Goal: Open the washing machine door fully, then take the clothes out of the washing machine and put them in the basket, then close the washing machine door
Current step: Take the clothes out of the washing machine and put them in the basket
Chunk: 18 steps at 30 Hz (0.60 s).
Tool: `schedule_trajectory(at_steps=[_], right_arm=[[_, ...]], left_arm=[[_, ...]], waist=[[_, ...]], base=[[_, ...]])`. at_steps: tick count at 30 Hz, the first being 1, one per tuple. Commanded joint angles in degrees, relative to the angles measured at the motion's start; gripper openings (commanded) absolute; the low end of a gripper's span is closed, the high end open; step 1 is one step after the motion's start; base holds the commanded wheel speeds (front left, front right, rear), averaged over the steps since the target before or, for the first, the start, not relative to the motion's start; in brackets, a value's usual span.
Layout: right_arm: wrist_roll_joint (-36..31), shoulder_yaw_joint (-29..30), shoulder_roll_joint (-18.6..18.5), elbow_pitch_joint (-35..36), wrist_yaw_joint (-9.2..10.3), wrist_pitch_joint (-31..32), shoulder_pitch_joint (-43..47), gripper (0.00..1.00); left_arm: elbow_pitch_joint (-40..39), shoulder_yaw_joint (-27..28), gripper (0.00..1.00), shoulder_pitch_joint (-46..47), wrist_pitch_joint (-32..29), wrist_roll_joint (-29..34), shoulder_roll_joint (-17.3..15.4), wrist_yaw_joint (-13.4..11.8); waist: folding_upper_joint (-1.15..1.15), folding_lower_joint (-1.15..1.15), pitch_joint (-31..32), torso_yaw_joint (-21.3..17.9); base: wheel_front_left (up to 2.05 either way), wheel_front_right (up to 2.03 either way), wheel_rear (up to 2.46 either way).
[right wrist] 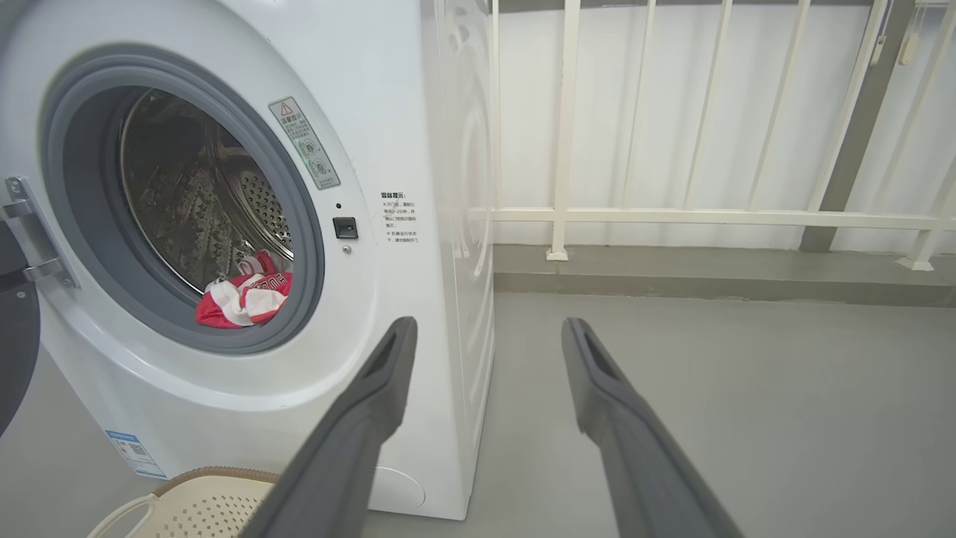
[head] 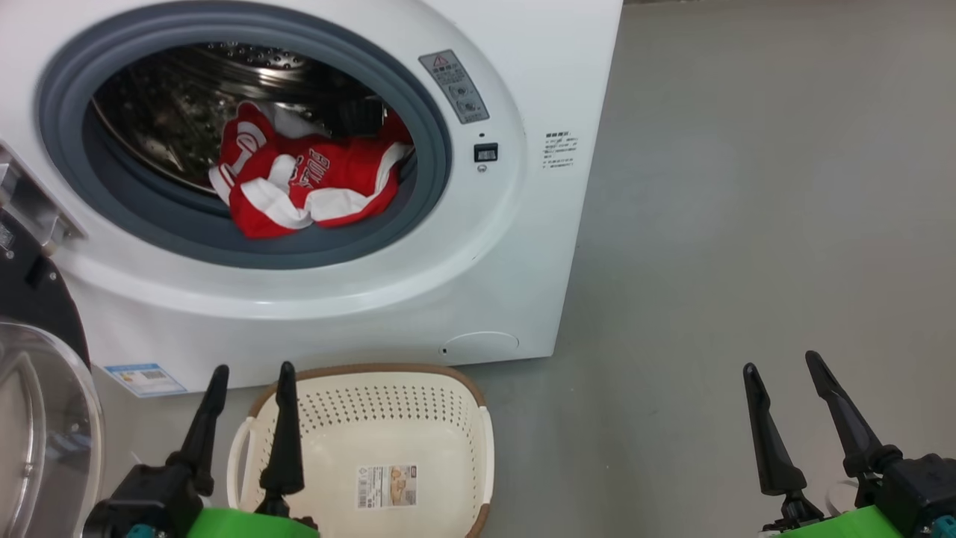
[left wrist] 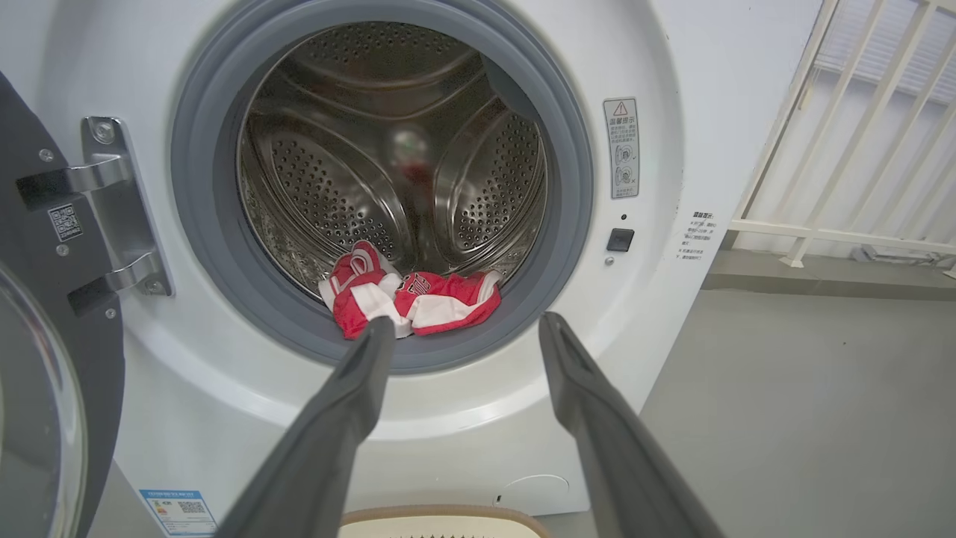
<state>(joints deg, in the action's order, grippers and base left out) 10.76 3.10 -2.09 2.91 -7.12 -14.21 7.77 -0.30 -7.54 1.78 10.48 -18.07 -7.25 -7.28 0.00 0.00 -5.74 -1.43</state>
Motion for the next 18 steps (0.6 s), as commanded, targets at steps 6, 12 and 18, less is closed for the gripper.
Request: schedule_trajectory(at_steps=[6, 12, 18], right_arm=[[0.61, -1.78, -0.78, 1.42, -0.36, -0.66, -3.08, 1.00], [0.56, -1.95, -0.78, 1.46, -0.36, -0.71, -3.73, 1.00], [0.30, -1.77, -0.78, 1.83, -0.36, -0.75, -4.89, 1.00]], left_arm=[[0.97, 1.31, 1.00, 4.56, 1.46, 0.18, -0.18, 0.02], [3.11, 0.83, 1.00, 6.45, 1.95, 0.01, -0.20, 0.68], [5.67, 0.50, 1.00, 10.57, 2.54, -0.12, -0.08, 1.18]], waist=[[0.00, 0.00, -2.74, 0.34], [0.00, 0.00, -4.14, 0.15], [0.00, 0.00, -7.15, 0.17]], base=[[0.00, 0.00, 0.00], [0.00, 0.00, 0.00], [0.00, 0.00, 0.00]])
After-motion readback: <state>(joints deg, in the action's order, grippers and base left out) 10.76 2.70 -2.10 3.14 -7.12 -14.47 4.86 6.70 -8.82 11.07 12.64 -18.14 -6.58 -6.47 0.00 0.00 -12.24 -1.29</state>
